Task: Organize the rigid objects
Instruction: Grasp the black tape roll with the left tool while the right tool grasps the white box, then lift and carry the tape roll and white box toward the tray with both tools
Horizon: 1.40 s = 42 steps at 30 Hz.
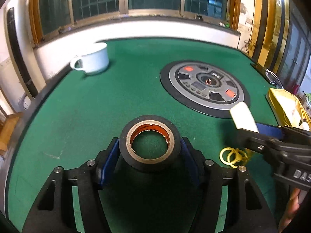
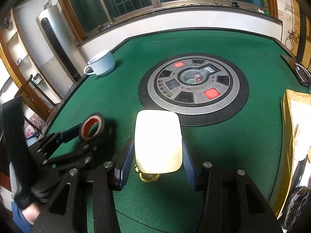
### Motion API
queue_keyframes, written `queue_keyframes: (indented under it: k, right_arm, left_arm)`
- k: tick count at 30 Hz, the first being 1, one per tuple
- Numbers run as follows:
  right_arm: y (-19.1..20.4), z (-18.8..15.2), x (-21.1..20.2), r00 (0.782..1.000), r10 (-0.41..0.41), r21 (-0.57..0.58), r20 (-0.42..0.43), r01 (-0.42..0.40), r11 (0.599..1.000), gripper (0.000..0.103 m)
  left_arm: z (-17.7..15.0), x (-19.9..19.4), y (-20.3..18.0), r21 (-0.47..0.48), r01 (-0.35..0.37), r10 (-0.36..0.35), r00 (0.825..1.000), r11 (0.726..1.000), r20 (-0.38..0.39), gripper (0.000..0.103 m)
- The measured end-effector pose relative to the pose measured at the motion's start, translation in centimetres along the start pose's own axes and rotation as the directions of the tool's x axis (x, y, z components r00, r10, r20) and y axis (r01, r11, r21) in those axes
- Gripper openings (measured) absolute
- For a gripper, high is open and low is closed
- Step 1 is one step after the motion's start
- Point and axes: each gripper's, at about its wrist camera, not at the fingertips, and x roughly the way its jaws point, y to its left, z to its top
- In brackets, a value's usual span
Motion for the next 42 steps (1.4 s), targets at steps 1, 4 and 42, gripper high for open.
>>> queue_keyframes:
  k: [1, 4, 42]
  right_arm:
    - [0.2, 0.0, 0.0, 1.0, -0.001, -0.005, 0.001, 0.001, 1.0, 0.043]
    - [0.8, -0.2, -0.1, 1.0, -0.01, -0.028, 0.008, 0.01, 1.0, 0.043]
    - [1.7, -4.5, -7.5, 0.99, 0.011, -0.006, 0.141, -0.01, 1.0, 0.043]
  left_arm:
    - [-0.1, -0.3, -0.1, 0.005, -0.013, 0.013, 1.0, 1.0, 0.009, 0.061]
    - [-0.3, -0.8, -0.2, 0.002, -0.031, 0.031, 0.999, 1.0, 0.024, 0.061]
    - [-1.4, -8.3, -4.2, 0.091, -0.106, 0.082, 0.968, 0.99, 0.237, 0.061]
